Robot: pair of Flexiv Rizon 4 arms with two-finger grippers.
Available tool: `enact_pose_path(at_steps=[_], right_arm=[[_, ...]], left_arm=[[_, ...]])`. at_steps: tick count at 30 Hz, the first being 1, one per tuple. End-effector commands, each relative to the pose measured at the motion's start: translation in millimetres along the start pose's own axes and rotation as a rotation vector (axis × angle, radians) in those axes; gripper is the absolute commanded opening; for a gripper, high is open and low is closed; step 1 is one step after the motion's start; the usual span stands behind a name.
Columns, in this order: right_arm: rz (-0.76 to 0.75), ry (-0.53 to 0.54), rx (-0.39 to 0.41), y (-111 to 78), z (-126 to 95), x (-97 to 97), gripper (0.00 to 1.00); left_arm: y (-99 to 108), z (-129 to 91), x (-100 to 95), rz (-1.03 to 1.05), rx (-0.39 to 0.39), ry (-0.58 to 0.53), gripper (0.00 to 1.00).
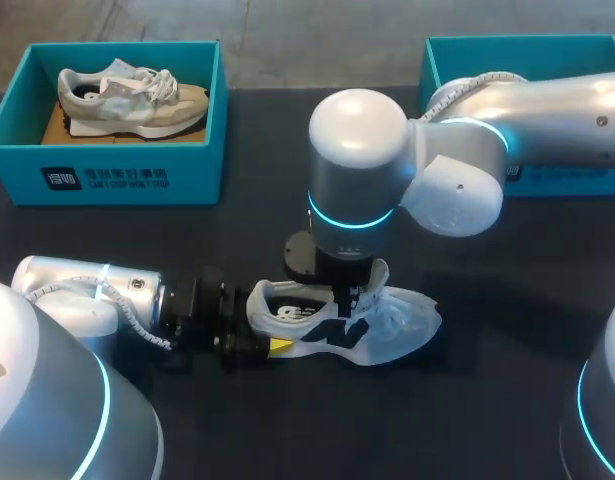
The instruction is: Take the shoe out of the shoebox, open the shoe tongue, remove and reinsert the insole, then place the shoe into the shoebox
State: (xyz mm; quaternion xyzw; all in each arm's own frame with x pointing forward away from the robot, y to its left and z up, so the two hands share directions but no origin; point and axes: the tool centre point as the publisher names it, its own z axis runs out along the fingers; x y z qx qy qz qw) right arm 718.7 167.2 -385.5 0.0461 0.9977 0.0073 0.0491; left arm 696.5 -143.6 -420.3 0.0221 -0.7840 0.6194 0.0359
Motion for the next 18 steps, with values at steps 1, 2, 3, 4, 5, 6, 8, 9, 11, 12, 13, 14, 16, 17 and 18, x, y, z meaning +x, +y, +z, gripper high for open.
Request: enact_pose_path(at_steps=[1,2,3,4,5,6,8,9,11,12,13,14,16,17,18], right_arm=[[0.001,0.008,-0.002,-1.1,2.7,-3.1,0.22],[0.001,0.010,-0.003,0.3,3.4,-2.7,0.22],[0.001,0.012,-0.004,1.3,3.8,-2.2,0.22],[0.002,0.013,-0.004,1.8,4.6,-1.8,0.22],[0.004,0.016,-0.005,2.2,5.7,-1.2,0.22],[0.006,0.018,-0.007,2.8,6.5,-0.2,0.22],[0.009,0.020,-0.011,4.9,8.5,3.9,0.21],[0.010,0.020,-0.013,5.7,9.4,5.7,0.21],[0.015,0.022,-0.015,7.1,11.9,9.5,0.20],[0.018,0.024,-0.015,7.2,12.9,11.1,0.20],[0.021,0.024,-0.019,7.3,14.1,13.3,0.20],[0.024,0.025,-0.019,7.1,14.9,13.9,0.20],[0.036,0.024,-0.023,5.2,16.7,15.5,0.20],[0.039,0.023,-0.024,4.7,16.9,15.8,0.20],[0.046,0.019,-0.024,4.1,17.0,16.2,0.21]], left_arm=[[0.7,-1.0,-0.3,0.000,-0.002,0.002,0.00],[0.7,-1.0,-0.3,0.000,-0.002,0.002,0.00],[0.7,-1.0,-0.3,0.000,-0.002,0.002,0.00],[0.7,-1.0,-0.3,0.000,-0.002,0.002,0.00],[0.7,-1.0,-0.3,0.000,-0.002,0.002,0.00],[0.7,-1.0,-0.3,0.000,-0.002,0.002,0.00],[0.7,-1.0,-0.3,0.000,-0.002,0.002,0.00],[0.7,-1.0,-0.3,0.000,-0.002,0.002,0.00],[0.7,-1.0,-0.3,0.000,-0.002,0.002,0.00],[0.7,-1.0,-0.3,0.000,-0.002,0.002,0.00],[0.7,-1.0,-0.3,0.000,-0.002,0.002,0.00],[0.7,-1.0,-0.3,0.000,-0.002,0.002,0.00],[0.7,-1.0,-0.3,0.000,-0.002,0.002,0.00],[0.7,-1.0,-0.3,0.000,-0.002,0.002,0.00],[0.7,-1.0,-0.3,0.000,-0.002,0.002,0.00]])
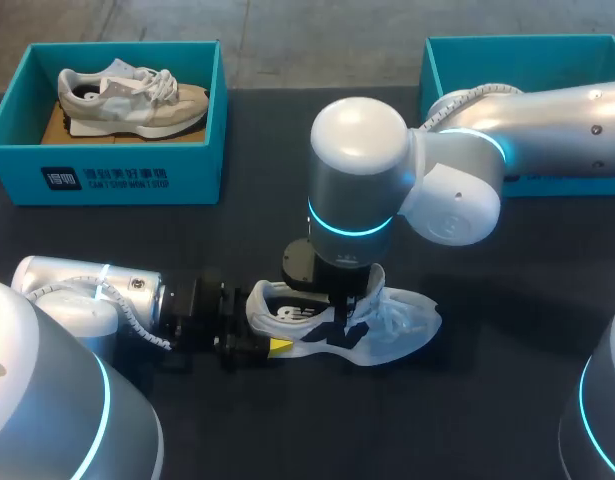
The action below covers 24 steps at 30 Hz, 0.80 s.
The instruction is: Take the shoe out of the shoebox, open the shoe tongue, remove and reinsert the insole, then place the shoe into the shoebox
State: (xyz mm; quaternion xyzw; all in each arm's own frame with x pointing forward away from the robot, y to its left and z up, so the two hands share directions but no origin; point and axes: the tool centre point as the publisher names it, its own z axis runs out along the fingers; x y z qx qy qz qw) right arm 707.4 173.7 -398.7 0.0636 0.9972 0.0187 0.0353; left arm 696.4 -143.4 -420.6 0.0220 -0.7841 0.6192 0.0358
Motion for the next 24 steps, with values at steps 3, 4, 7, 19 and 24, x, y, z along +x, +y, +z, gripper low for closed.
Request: enact_pose_path(at_steps=[3,4,7,19,24], right_arm=[[0.016,-0.019,-0.009,-2.4,4.4,2.8,0.22],[0.019,-0.025,-0.010,-2.5,3.7,1.9,0.22],[0.024,-0.040,-0.013,-2.1,2.5,-1.7,0.22],[0.022,-0.043,-0.011,2.7,8.1,-8.8,0.29],[0.028,-0.011,-0.030,2.4,23.5,-6.9,0.28]], left_arm=[[0.4,-0.9,-0.5,0.000,-0.002,0.002,0.00],[0.4,-0.9,-0.5,0.000,-0.002,0.002,0.00],[0.4,-0.9,-0.5,0.000,-0.002,0.002,0.00],[0.4,-0.9,-0.5,0.000,-0.002,0.002,0.00],[0.4,-0.9,-0.5,0.000,-0.002,0.002,0.00]])
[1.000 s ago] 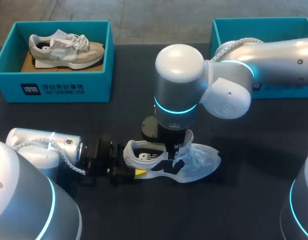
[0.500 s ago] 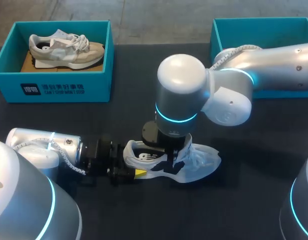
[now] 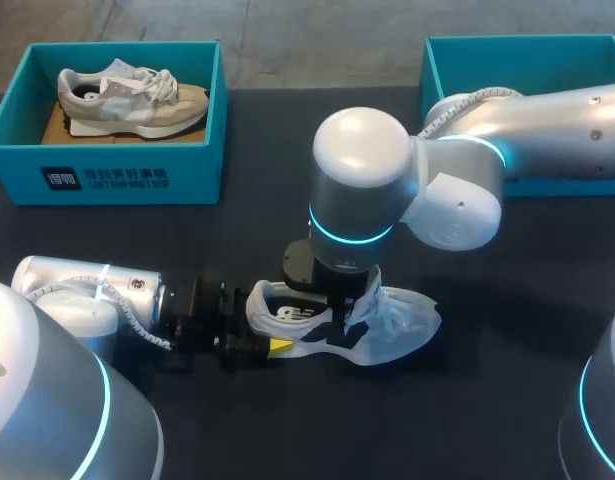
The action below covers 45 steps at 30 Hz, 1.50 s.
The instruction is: Take the shoe out of the shoebox, open the shoe tongue, remove and reinsert the insole, then place the shoe into the shoebox
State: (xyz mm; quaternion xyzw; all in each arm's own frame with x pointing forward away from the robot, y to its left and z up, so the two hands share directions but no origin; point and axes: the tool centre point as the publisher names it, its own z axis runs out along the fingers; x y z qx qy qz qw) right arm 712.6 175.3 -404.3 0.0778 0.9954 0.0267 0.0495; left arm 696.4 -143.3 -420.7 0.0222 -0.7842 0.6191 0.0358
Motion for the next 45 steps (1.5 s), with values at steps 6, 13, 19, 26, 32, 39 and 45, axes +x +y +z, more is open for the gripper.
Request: enact_pose_path(at_steps=[6,13,19,26,32,39,45], right_arm=[[0.019,0.044,-0.020,-1.7,26.5,5.1,0.28],[0.028,0.121,0.036,-0.4,35.8,21.7,0.30],[0.030,0.176,0.111,3.1,39.1,35.0,0.31],[0.048,0.198,0.097,-1.8,42.0,44.4,0.22],[0.044,0.228,0.091,-2.8,45.8,53.8,0.00],[0.040,0.233,0.078,-6.6,37.4,61.2,0.00],[0.041,0.213,0.043,-11.2,22.2,63.1,0.00]], left_arm=[[0.3,-0.8,-0.4,0.000,-0.002,0.002,0.00],[0.3,-0.8,-0.4,0.000,-0.002,0.002,0.00],[0.3,-0.8,-0.4,0.000,-0.002,0.002,0.00],[0.3,-0.8,-0.4,0.000,-0.002,0.002,0.00],[0.3,-0.8,-0.4,0.000,-0.002,0.002,0.00],[0.3,-0.8,-0.4,0.000,-0.002,0.002,0.00],[0.3,-0.8,-0.4,0.000,-0.002,0.002,0.00]])
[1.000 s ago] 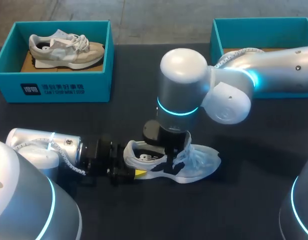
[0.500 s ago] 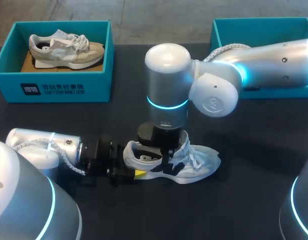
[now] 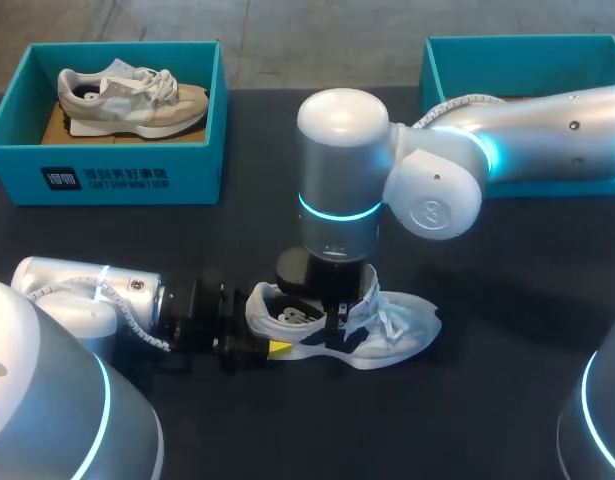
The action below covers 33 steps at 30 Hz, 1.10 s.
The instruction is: Take the shoe out of the shoebox, open the shoe tongue, remove and reinsert the insole, then place the shoe into the shoebox
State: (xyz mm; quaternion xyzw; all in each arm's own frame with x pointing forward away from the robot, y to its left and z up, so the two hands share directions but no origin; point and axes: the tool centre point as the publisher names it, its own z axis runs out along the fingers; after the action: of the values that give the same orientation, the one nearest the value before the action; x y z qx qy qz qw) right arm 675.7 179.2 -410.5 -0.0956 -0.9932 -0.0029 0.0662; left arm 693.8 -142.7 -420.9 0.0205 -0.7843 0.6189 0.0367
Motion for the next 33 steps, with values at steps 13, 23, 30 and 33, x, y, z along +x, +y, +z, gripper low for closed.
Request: enact_pose_path(at_steps=[13,23,30,33], right_arm=[[-0.024,-0.108,-0.126,-22.3,-10.6,24.3,0.00],[-0.059,-0.155,-0.244,-25.3,-26.5,21.2,0.00],[-0.075,-0.164,-0.320,-23.4,-28.9,17.5,0.00],[-0.080,-0.161,-0.332,-21.1,-28.3,16.5,0.00]], left_arm=[[-0.3,-0.3,-2.9,-0.001,-0.001,-0.001,0.00],[-0.3,-0.3,-2.9,-0.001,-0.001,-0.001,0.00],[-0.3,-0.3,-2.9,-0.001,-0.001,-0.001,0.00],[-0.3,-0.3,-2.9,-0.001,-0.001,-0.001,0.00]])
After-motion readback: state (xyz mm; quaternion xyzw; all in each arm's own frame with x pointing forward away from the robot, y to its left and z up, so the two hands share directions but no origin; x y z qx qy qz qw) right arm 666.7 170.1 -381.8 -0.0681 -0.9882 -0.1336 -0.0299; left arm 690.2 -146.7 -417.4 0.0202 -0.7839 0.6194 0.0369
